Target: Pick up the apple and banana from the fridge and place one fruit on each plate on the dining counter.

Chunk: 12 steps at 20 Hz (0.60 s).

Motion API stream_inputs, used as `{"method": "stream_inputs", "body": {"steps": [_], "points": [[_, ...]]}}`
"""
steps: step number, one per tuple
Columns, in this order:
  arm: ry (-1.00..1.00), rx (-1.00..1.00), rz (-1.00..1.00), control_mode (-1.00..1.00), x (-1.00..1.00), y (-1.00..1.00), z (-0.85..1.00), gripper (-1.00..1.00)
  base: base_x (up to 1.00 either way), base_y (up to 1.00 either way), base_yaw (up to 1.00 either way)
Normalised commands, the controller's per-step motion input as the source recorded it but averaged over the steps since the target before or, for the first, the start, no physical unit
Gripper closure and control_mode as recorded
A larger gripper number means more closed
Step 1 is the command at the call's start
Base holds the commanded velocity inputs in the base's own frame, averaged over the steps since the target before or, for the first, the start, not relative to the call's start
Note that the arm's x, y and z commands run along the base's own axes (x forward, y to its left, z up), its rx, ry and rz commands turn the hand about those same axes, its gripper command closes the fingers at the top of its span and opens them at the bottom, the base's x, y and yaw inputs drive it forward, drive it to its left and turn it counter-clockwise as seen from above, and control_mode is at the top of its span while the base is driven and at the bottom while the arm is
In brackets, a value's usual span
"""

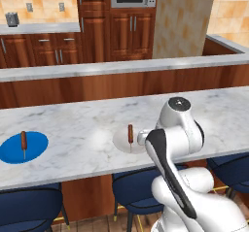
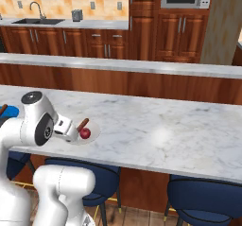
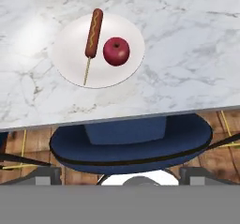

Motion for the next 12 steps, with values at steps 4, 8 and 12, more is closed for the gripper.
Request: {"method": "stream_inputs", "body": {"steps": [4,8,12], "points": [[-0.25,-0.06,0.06,-1.0,-0.44,-0.16,0.41,-1.0,0.0,0.0,0.0],[-0.28,0.02,0.18,-1.0,-0.64,-0.48,0.0,-1.0,0.0,0.0,0.0],[-0.23,0.05,0.19,-1.0,-0.6,-0.4,0.0,-1.0,0.0,0.0,0.0]]}}
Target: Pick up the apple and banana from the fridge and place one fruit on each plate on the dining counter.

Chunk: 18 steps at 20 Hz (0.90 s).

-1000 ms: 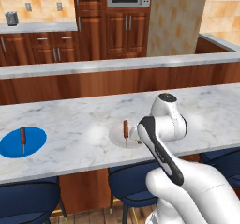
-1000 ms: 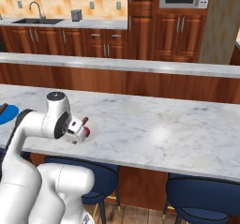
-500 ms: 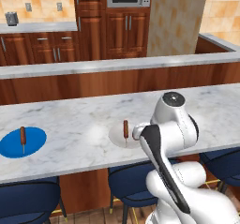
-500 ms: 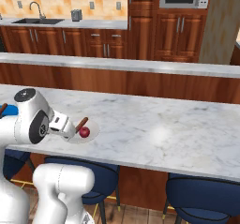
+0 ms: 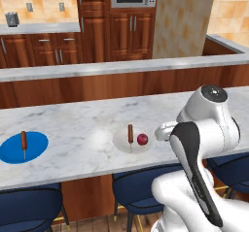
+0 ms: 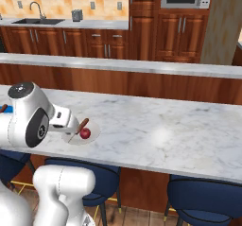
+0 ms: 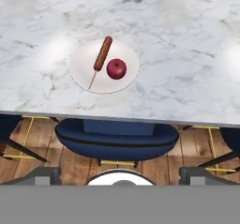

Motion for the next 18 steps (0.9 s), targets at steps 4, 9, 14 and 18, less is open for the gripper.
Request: {"method": "stream_inputs", "body": {"steps": [4,9,14,18], "points": [[-0.12,0.04,0.17,-1.0,-0.45,-0.3,-0.05,-1.0,0.0,0.0,0.0],[0.0,0.0,0.0,1.0,0.0,0.0,0.0,-1.0,-0.16,0.3,0.44],[0.0,0.0,0.0,1.0,0.0,0.0,0.0,-1.0,0.0,0.39,0.72],[0.0,0.0,0.0,1.0,0.0,0.0,0.0,-1.0,0.13,0.46,0.72]]}}
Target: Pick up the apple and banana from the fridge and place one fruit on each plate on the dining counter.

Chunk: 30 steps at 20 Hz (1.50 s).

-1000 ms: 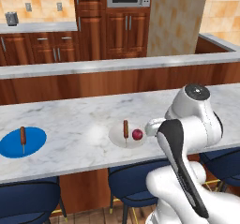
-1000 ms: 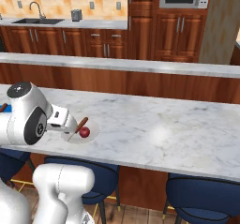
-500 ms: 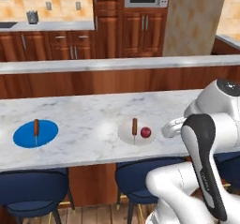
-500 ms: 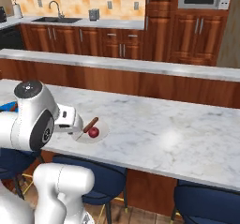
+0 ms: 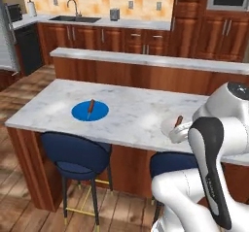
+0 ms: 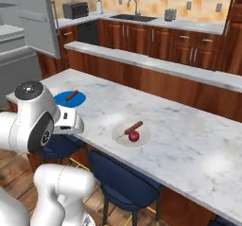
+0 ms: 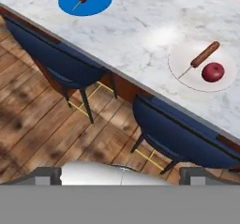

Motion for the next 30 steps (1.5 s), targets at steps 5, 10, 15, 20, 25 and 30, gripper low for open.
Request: {"method": "stream_inputs", "body": {"steps": [5,10,15,20,25,30], "points": [[0.0,0.0,0.0,1.0,0.0,0.0,0.0,-1.0,0.05,0.85,0.61],[0.0,0.0,0.0,1.0,0.0,0.0,0.0,-1.0,0.09,0.98,0.5],[0.0,0.0,0.0,1.0,0.0,0.0,0.0,-1.0,0.42,1.0,0.29],[0.0,0.0,0.0,1.0,0.0,0.0,0.0,-1.0,0.7,0.9,0.03],[0.0,0.0,0.0,1.0,0.0,0.0,0.0,-1.0,0.98,0.81,0.0],[0.0,0.0,0.0,1.0,0.0,0.0,0.0,-1.0,1.0,0.7,-0.04]]}}
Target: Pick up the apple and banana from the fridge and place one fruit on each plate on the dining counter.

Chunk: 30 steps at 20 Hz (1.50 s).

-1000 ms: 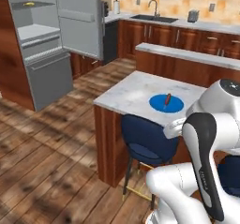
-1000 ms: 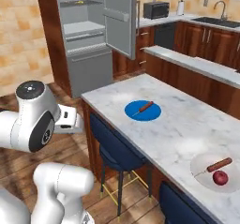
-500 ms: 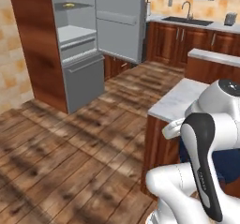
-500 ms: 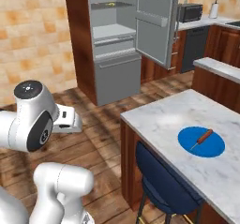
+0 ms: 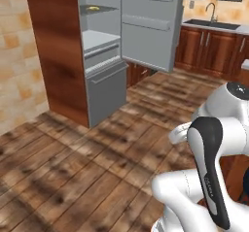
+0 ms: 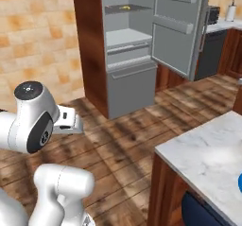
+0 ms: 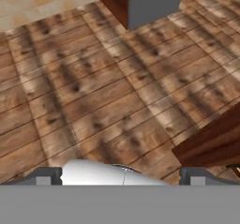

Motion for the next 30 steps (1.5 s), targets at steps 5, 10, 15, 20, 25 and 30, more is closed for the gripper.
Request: {"method": "stream_inputs", "body": {"steps": [5,10,15,20,25,30], "points": [[0.0,0.0,0.0,1.0,0.0,0.0,0.0,-1.0,1.0,0.43,-0.18],[0.0,0.0,0.0,1.0,0.0,0.0,0.0,-1.0,1.0,0.15,-0.17],[0.0,0.0,0.0,1.0,0.0,0.0,0.0,-1.0,1.0,-0.08,-0.03],[0.0,0.0,0.0,1.0,0.0,0.0,0.0,-1.0,1.0,-0.18,0.05],[0.0,0.0,0.0,1.0,0.0,0.0,0.0,-1.0,1.0,-0.2,0.22],[0.0,0.0,0.0,1.0,0.0,0.0,0.0,-1.0,1.0,-0.28,0.37]]}}
